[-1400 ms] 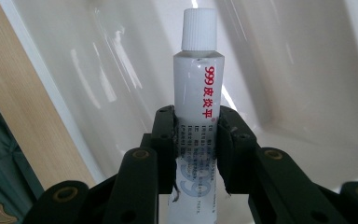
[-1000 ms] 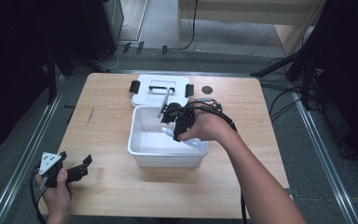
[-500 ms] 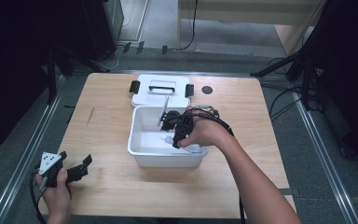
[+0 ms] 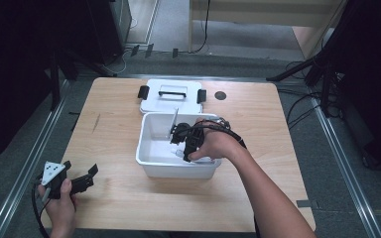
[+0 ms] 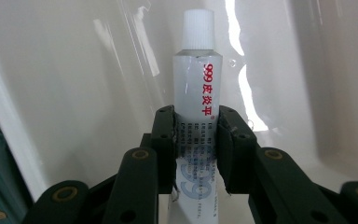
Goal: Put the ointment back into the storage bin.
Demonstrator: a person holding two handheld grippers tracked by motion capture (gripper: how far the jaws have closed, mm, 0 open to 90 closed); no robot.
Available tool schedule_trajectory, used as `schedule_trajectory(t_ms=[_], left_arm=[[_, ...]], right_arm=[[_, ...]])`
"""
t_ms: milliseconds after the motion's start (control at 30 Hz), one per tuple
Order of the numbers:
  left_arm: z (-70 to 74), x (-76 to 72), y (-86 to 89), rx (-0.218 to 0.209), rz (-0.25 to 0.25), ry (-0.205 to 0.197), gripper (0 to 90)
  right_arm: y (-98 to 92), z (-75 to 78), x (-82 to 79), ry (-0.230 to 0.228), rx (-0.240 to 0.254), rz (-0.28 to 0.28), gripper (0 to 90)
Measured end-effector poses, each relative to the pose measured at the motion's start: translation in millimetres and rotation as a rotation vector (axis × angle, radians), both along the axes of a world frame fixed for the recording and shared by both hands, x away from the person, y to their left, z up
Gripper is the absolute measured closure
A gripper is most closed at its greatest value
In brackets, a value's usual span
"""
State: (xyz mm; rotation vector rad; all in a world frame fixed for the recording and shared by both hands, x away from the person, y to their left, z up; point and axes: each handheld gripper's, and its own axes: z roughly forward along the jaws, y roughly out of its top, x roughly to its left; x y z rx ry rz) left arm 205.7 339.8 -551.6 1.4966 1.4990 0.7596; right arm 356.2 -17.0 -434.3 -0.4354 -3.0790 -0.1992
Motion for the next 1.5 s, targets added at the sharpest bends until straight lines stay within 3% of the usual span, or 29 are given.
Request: schedule_trajectory(t_ms=[700, 1100, 1500], left_arm=[[-0.1, 0.0, 0.1, -0.002, -0.001, -0.001, 0.2], [-0.1, 0.0, 0.2, -0.002, 0.000, -0.002, 0.2], [0.0, -0.1, 0.0, 0.001, 0.000, 0.000, 0.2]], right_arm=[[6.8, -22.6, 2.8, 0.024, -0.072, 0.016, 71.0], [6.4, -27.9, 5.8, 0.029, -0.082, 0.017, 70.4], [1.6, -21.9, 5.7, 0.023, -0.064, 0.007, 72.5]])
